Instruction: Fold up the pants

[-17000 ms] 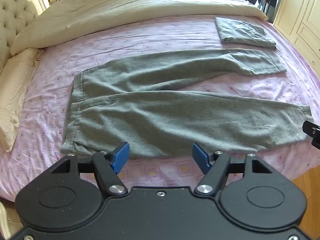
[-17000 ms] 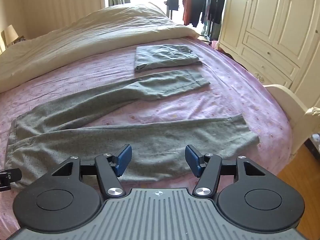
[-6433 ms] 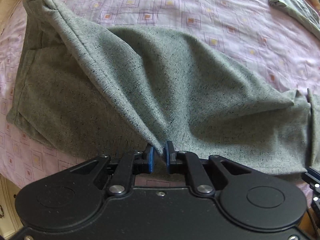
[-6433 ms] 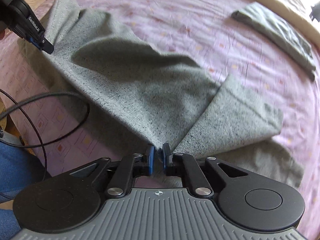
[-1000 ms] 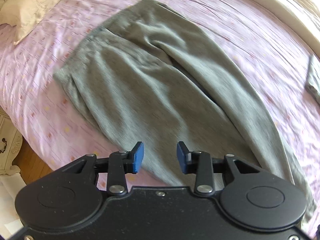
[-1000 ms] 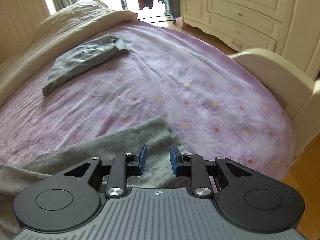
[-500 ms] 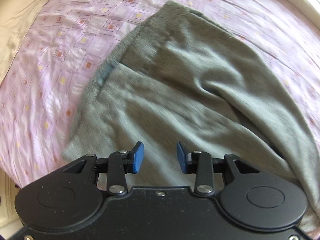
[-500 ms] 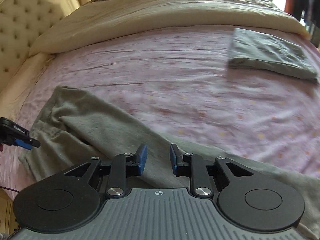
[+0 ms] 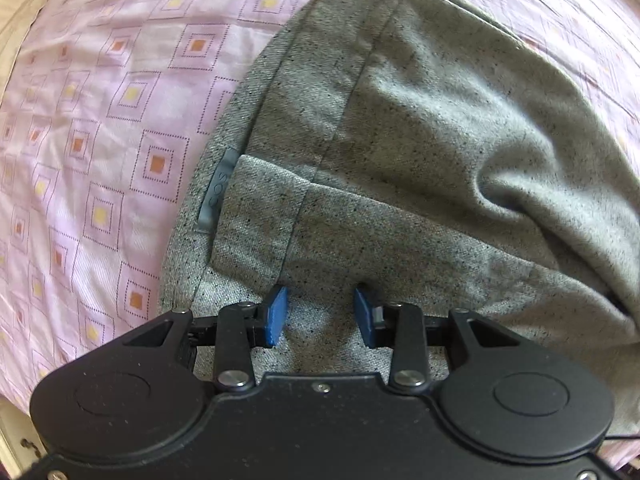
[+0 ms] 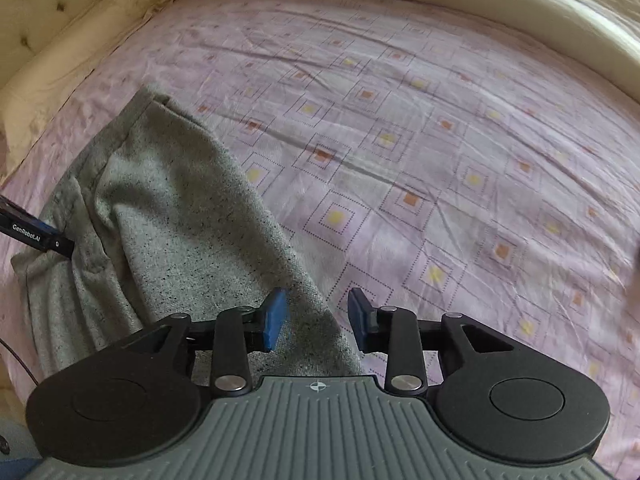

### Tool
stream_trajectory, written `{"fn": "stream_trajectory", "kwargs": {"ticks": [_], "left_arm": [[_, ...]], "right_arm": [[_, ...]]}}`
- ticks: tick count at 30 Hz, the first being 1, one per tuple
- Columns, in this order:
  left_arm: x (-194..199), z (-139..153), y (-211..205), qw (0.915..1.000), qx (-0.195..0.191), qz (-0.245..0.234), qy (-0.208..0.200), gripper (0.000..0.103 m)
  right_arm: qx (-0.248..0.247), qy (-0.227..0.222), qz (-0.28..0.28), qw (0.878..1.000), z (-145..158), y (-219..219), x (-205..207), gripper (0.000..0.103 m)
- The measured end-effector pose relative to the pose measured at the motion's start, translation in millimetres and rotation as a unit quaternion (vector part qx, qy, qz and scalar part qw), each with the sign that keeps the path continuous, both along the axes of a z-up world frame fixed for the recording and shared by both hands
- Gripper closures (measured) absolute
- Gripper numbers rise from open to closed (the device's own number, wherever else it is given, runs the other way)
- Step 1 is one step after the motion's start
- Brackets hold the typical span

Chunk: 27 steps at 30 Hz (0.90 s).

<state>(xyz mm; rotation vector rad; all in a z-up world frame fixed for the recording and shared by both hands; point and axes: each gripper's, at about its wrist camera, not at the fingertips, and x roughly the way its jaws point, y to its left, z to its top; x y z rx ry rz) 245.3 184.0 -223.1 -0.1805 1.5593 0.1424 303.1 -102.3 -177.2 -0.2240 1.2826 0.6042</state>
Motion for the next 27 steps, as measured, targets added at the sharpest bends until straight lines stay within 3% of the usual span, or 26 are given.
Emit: {"fn": "stream_trajectory", "kwargs": {"ticks": [3, 6, 11, 15, 17, 20, 23, 27], "left_arm": [[-1, 0, 2, 1.0, -0.003, 0.005, -0.001, 0.058], [-1, 6, 8, 0.9999, -0.009, 0.013, 0.003, 0.058], [14, 44, 31, 0.9971, -0.039, 0.053, -0.039, 0.056], [41, 72, 35, 0.9915, -0.068, 0.076, -0.081, 0.035], [57, 75, 31, 0.9886, -0.088, 0.085, -0.088, 0.034], [85, 64, 21, 0.9879, -0.103, 0.096, -0.065, 0.032], [105, 52, 7, 0.9878, -0.109, 0.101, -0.047, 0.032], [122, 53, -4, 0.9866, -0.104, 0.112, -0.058, 0.032]], "right_arm": [[-0.005, 0.045, 0.008, 0.999, -17, 5, 9, 0.07], [0.007, 0.037, 0.004, 0.999, -11, 8, 3, 0.098], [0.029, -0.048, 0.032, 0.998, 41, 19, -48, 0.099], [0.038, -0.091, 0.075, 0.992, 72, 35, -105, 0.098], [0.03, -0.1, 0.093, 0.99, 71, 44, -127, 0.098], [0.012, -0.101, 0.103, 0.989, 60, 56, -146, 0.099], [0.007, -0.101, 0.089, 0.991, 53, 57, -148, 0.098], [0.006, -0.104, 0.07, 0.992, 49, 57, -144, 0.098]]}}
